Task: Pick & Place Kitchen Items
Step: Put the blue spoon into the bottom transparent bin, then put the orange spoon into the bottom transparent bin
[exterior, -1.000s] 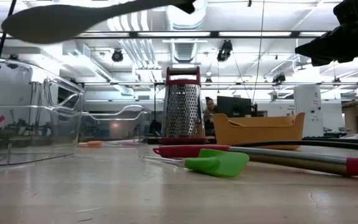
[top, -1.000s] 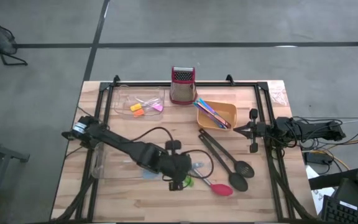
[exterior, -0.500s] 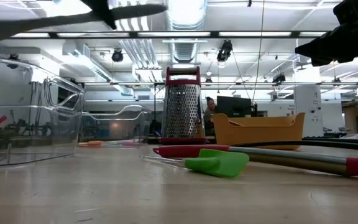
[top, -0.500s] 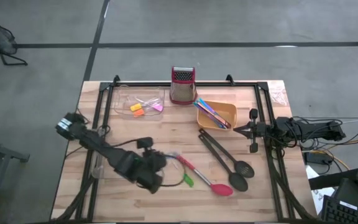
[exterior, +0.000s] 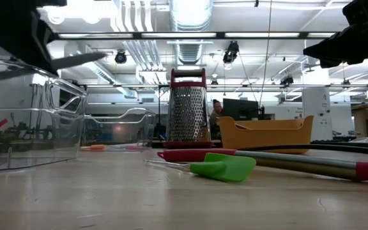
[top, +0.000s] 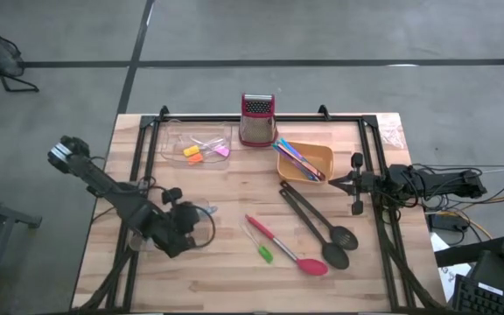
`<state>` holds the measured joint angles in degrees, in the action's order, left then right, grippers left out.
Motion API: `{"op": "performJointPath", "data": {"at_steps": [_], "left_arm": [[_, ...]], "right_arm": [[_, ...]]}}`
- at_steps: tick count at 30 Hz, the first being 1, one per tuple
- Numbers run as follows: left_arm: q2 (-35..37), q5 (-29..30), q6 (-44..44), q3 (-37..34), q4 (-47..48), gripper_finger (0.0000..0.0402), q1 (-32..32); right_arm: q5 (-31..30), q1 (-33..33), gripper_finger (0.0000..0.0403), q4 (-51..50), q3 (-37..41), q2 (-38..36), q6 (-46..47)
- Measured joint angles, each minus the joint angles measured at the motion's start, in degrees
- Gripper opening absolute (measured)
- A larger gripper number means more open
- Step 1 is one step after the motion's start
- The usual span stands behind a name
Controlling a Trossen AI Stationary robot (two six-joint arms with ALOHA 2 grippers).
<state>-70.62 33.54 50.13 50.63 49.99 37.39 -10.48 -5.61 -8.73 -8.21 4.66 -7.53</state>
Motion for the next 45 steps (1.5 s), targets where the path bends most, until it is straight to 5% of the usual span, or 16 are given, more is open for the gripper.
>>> {"op": "performJointPath", "data": {"at_steps": [13, 26, 32, 37, 45], "left_arm": [[2.5, -0.5, 4.5, -8.0, -2.8, 0.0114, 0.1], [2.6, 4.6, 2.3, -4.5, -2.0, 0.0198, 0.1], [2.6, 8.6, -2.8, 1.4, -2.7, 0.0210, 0.1], [1.4, 10.8, -14.2, 4.9, -12.1, 0.0209, -1.0], [-4.6, 2.8, -32.3, 6.0, -31.0, 0.0209, -6.2]], "right_arm": [[0.0, 0.0, 0.0009, 0.0, 0.0, 0.0, 0.0], [0.0, 0.0, 0.0009, 0.0, 0.0, 0.0, 0.0], [0.0, 0.0, 0.0009, 0.0, 0.0, 0.0, 0.0], [0.0, 0.0, 0.0009, 0.0, 0.0, 0.0, 0.0], [0.0, 0.0, 0.0009, 0.0, 0.0, 0.0, 0.0]]}}
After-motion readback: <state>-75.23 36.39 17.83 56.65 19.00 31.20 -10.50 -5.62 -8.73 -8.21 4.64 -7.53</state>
